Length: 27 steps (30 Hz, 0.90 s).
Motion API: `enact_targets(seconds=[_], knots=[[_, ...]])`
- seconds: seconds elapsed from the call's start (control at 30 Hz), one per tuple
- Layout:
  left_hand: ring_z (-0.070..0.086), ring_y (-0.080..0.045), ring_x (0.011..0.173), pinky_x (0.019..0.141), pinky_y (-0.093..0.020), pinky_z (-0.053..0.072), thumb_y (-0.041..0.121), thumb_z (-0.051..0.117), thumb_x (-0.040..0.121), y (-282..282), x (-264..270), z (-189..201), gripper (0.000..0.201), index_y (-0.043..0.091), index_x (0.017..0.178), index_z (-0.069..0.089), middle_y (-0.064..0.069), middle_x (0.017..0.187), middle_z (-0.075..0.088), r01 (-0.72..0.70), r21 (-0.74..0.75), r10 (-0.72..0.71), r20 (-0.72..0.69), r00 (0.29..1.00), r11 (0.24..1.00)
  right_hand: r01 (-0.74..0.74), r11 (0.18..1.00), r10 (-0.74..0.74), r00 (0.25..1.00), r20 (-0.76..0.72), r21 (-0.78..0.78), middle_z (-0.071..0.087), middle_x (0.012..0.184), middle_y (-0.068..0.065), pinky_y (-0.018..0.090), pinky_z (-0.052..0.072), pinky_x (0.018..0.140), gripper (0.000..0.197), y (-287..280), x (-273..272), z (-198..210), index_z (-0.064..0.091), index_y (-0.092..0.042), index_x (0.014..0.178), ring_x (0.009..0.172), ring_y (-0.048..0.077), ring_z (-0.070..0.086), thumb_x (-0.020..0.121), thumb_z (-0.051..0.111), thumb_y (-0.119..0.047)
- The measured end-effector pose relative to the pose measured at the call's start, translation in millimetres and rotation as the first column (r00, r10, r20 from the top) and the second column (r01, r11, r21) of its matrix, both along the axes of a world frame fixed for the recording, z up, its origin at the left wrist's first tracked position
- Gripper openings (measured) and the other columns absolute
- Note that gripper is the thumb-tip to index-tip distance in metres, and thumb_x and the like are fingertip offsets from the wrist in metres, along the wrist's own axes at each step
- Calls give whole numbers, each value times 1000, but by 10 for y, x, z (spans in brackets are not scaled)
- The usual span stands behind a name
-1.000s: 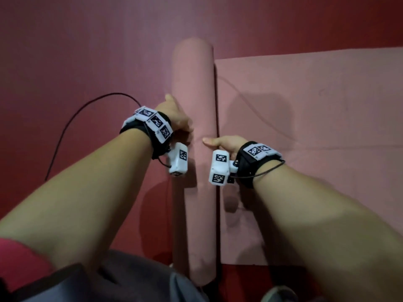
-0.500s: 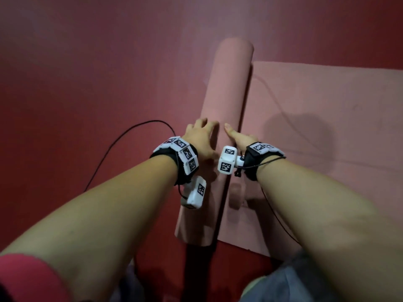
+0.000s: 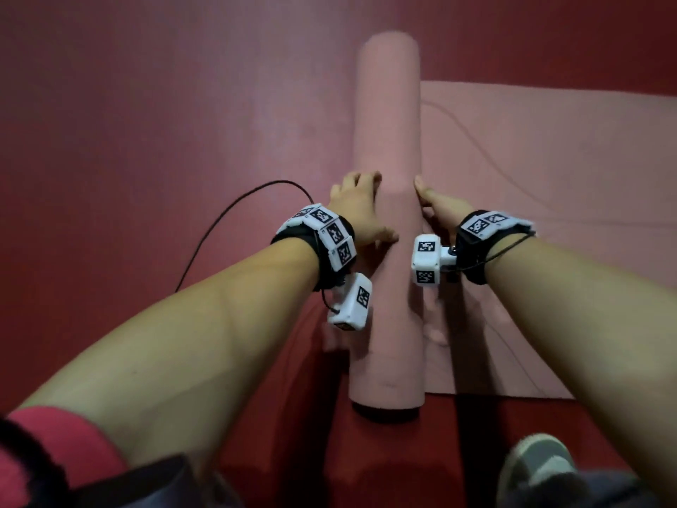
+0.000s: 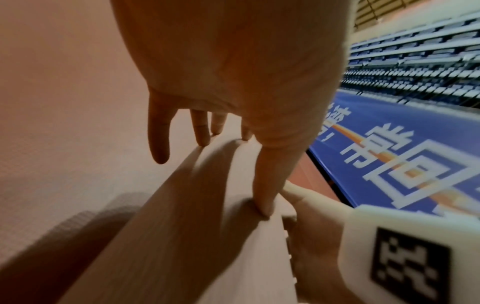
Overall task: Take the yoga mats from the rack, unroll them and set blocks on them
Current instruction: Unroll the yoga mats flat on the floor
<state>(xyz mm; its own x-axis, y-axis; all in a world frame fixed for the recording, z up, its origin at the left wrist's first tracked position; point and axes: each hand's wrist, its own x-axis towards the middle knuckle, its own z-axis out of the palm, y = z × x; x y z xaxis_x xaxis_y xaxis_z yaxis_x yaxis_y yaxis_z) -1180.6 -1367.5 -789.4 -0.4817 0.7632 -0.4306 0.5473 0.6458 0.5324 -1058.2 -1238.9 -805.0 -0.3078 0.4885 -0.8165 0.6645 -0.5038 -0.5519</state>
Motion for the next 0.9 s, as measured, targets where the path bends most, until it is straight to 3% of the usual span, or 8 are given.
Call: enact_targets(seconds=[0.07, 0.23, 0.3, 0.43, 0.63, 0.73, 0.83, 0.9], knots=[[41, -29, 133, 109, -37, 38, 40, 89, 66, -161, -176, 49, 106, 17, 151, 30, -9, 148, 38, 21, 24, -23, 97, 995, 999, 29, 996, -31, 999, 25, 86, 65, 86, 6, 22, 51, 51, 46, -169, -171, 104, 60, -14, 91, 55, 13, 66, 91, 55, -60], [51, -22, 130, 103, -28, 43, 17, 81, 79, -788, -368, 240, 83, 14, 149, 38, -9, 148, 47, -84, 14, 71, 414, 907, 996, 18, 960, -58, 989, 135, 280, 62, 124, 12, 46, 47, 100, 68, -838, -550, 360, 54, -10, 133, 110, 32, 61, 89, 55, -62], [56, -23, 124, 98, -29, 47, 8, 79, 80, -1047, -463, 203, 74, 11, 145, 43, -12, 142, 53, -190, -25, 177, 497, 849, 981, -85, 905, 27, 989, 145, 417, 65, 116, 5, 45, 52, 93, 53, -1041, -695, 386, 59, -17, 125, 102, 28, 63, 89, 56, -55], [60, -23, 118, 81, -23, 44, 12, 77, 85, -1334, -723, 120, 63, 8, 140, 47, -5, 118, 63, -370, -90, 350, 585, 732, 925, -140, 890, 122, 990, 69, 434, 57, 69, 17, 25, 45, 40, 16, -1173, -964, 332, 51, -16, 79, 47, 26, 55, 94, 47, -17], [58, -25, 121, 85, -28, 46, 19, 81, 81, -1416, -785, 133, 82, 14, 149, 35, -11, 136, 58, -458, -87, 425, 554, 716, 885, 29, 809, -52, 998, 23, 587, 68, 89, -1, 29, 50, 80, 12, -1251, -1139, -154, 62, -22, 86, 84, 21, 62, 76, 64, -29], [58, -26, 117, 88, -31, 49, 20, 82, 79, -1405, -641, 228, 91, 21, 152, 27, -11, 137, 54, -433, -19, 388, 480, 787, 901, 188, 835, -215, 977, -7, 517, 61, 93, -1, 27, 41, 78, 31, -1314, -1055, -158, 66, -17, 106, 86, 22, 54, 81, 60, -34], [58, -27, 118, 85, -28, 48, 18, 81, 79, -1438, -550, 233, 85, 25, 151, 35, -12, 142, 48, -354, 11, 325, 373, 869, 935, 226, 922, -207, 974, -94, 313, 66, 81, 3, 37, 52, 76, 48, -1299, -994, -196, 69, -12, 97, 80, 28, 62, 65, 65, -47], [57, -28, 119, 91, -34, 51, 22, 84, 75, -1470, -540, 198, 86, 28, 148, 40, -14, 143, 45, -350, 0, 331, 324, 886, 937, 184, 965, -156, 975, -155, 186, 60, 62, 0, 32, 49, 57, 46, -1271, -946, -237, 66, -14, 86, 62, 24, 60, 63, 72, -53]])
